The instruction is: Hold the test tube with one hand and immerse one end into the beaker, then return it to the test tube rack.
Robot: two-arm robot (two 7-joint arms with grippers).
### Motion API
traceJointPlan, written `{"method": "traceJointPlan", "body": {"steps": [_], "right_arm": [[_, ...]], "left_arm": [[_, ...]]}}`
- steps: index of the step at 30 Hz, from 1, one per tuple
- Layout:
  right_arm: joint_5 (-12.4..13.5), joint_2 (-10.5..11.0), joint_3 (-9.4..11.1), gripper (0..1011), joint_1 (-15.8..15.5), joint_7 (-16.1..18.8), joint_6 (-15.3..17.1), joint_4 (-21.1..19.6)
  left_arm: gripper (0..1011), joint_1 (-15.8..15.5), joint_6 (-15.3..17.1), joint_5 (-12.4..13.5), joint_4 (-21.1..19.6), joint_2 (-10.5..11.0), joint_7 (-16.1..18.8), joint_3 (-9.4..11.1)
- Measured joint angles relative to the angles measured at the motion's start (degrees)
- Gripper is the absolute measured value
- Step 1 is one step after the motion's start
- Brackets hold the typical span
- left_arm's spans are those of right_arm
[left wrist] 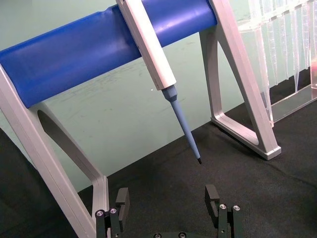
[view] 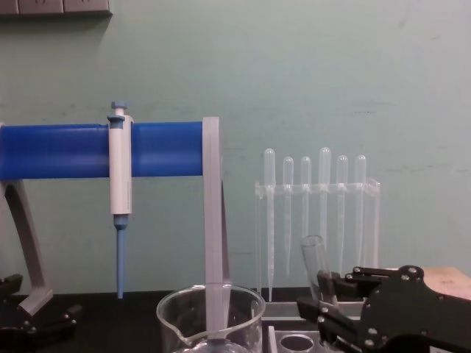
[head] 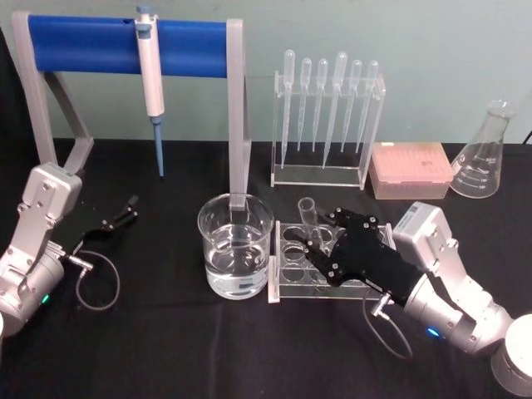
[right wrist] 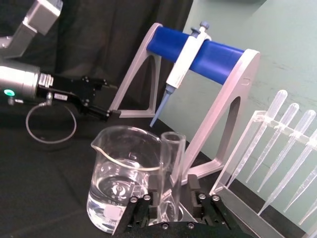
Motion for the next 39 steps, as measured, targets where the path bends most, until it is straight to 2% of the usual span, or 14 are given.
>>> {"method": "traceJointPlan", "body": {"steps": [3, 4, 7, 13, 16, 22, 25, 27, 33, 39], "right_arm": [[0.80, -0.20, 0.47, 330, -0.35, 0.58, 0.00, -0.33], [1.60, -0.39, 0.89, 265, -0.65, 1.04, 0.01, -0.54], [3.00, -0.78, 1.82, 225, -1.26, 1.77, 0.01, -1.00], [6.53, -1.47, 4.16, 224, -2.75, 2.58, 0.09, -2.58], [10.48, -2.22, 6.54, 225, -4.23, 3.10, 0.47, -4.29], [15.52, -3.17, 9.76, 225, -5.70, 3.70, 2.90, -7.61], [16.14, -3.11, 10.33, 225, -5.70, 3.66, 4.57, -8.88], [16.53, -2.61, 10.59, 224, -5.35, 3.58, 7.15, -10.27], [16.45, -1.41, 10.15, 224, -4.26, 3.53, 10.87, -11.59], [16.48, -0.53, 9.76, 225, -3.74, 3.54, 12.65, -11.93]], "left_arm": [[1000, 0.00, 0.00, 0.00, 0.00, 0.00, 0.00, 0.00], [1000, 0.00, 0.00, 0.00, 0.00, 0.00, 0.00, 0.00], [1000, 0.00, 0.00, 0.00, 0.00, 0.00, 0.00, 0.00], [1000, 0.00, 0.00, 0.00, 0.00, 0.00, 0.00, 0.00], [1000, 0.00, 0.00, 0.00, 0.00, 0.00, 0.00, 0.00], [1000, 0.00, 0.00, 0.00, 0.00, 0.00, 0.00, 0.00], [1000, 0.00, 0.00, 0.00, 0.00, 0.00, 0.00, 0.00], [1000, 0.00, 0.00, 0.00, 0.00, 0.00, 0.00, 0.00], [1000, 0.00, 0.00, 0.00, 0.00, 0.00, 0.00, 0.00], [1000, 0.00, 0.00, 0.00, 0.00, 0.00, 0.00, 0.00]]}}
